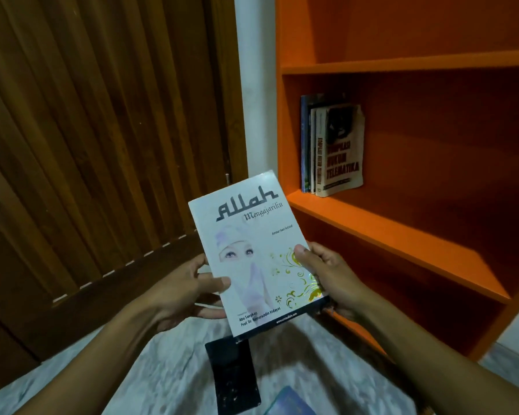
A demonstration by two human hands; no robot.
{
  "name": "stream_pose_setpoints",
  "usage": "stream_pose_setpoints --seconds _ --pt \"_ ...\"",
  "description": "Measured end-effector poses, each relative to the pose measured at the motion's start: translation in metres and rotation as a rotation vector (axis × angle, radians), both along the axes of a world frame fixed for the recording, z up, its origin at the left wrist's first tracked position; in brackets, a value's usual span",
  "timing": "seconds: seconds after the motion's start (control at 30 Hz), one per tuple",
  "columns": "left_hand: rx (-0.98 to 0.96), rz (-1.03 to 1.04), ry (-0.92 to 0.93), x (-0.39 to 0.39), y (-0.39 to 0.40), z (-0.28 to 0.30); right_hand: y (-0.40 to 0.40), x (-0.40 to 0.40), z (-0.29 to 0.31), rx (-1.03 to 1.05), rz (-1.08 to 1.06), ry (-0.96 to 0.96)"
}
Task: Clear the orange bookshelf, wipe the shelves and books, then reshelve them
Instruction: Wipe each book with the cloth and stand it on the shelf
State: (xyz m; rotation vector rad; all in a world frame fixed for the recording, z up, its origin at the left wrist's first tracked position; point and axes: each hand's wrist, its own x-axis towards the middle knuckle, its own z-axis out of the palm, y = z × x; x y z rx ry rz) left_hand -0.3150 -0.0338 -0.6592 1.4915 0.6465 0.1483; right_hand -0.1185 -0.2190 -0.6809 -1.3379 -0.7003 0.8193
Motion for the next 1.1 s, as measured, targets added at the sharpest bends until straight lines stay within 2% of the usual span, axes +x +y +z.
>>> stream_pose_setpoints --seconds 0.13,0.23,0.27,0.33,0.4,0.63,0.83,0.97,1.1 --pt "0.015 0.039 -0.103 0.036 -0.002 0.020 0.003 0.029 0.031 0.025 -0.061 -0.190" --pt "0.075 0.116 -0.198 0.071 0.002 0.033 0.014 0.070 0.045 0.067 -0.444 -0.536" --pt "0.078 0.139 -0.234 0.085 0.004 0.037 0.014 0.082 0.051 0.071 -0.593 -0.578" --pt "0.090 0.171 -0.281 0.115 0.007 0.045 0.012 0.097 0.063 0.109 -0.731 -0.532" --pt "0.140 0.186 -0.295 0.149 0.006 0.052 0.009 0.104 0.074 0.155 -0.741 -0.459" --pt "0.451 0.281 -0.291 0.270 -0.015 0.051 0.002 0.123 0.083 0.174 -0.747 -0.417" --pt "0.610 0.326 -0.218 0.350 -0.021 0.032 -0.010 0.151 0.079 0.168 -0.793 -0.401" --pt "0.605 0.447 -0.177 0.384 -0.013 0.033 -0.016 0.162 0.071 0.168 -0.774 -0.390" --pt "0.615 0.484 -0.121 0.403 -0.009 0.032 -0.016 0.169 0.060 0.173 -0.766 -0.362"
